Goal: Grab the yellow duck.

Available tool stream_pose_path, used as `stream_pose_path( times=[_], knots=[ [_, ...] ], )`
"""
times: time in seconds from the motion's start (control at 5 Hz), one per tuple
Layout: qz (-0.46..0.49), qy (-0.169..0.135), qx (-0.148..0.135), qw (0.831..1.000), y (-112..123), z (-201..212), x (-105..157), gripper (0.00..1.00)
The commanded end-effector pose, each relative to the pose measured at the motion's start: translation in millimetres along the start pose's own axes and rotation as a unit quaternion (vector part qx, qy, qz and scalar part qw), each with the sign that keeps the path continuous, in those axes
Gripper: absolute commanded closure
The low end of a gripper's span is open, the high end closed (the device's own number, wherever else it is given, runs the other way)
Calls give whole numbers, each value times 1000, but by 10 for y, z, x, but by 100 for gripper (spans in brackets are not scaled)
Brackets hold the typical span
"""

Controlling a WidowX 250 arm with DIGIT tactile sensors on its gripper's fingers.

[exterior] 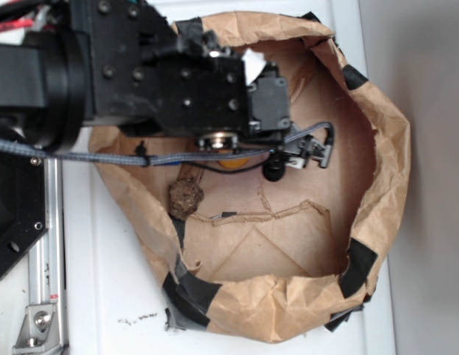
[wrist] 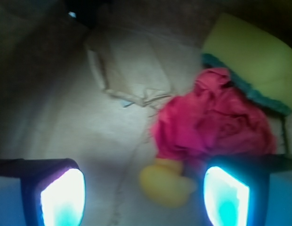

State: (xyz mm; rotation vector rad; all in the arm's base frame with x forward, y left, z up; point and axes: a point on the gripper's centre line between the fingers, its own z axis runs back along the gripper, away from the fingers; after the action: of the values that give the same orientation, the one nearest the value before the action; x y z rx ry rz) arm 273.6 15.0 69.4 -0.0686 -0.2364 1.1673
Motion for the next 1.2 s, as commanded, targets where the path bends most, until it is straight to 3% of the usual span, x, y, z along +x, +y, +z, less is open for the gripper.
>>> stream_pose_path(
  times=[0.0,0.4,0.6,1.0],
  knots=[
    [-16,-9,-20,1000,-28,78,-11,0],
    [-32,-39,22,998,175,-231,24,0],
    [-30,-17,44,998,232,-361,15,0],
    [-41,-11,57,997,274,-398,-106,0]
  ],
)
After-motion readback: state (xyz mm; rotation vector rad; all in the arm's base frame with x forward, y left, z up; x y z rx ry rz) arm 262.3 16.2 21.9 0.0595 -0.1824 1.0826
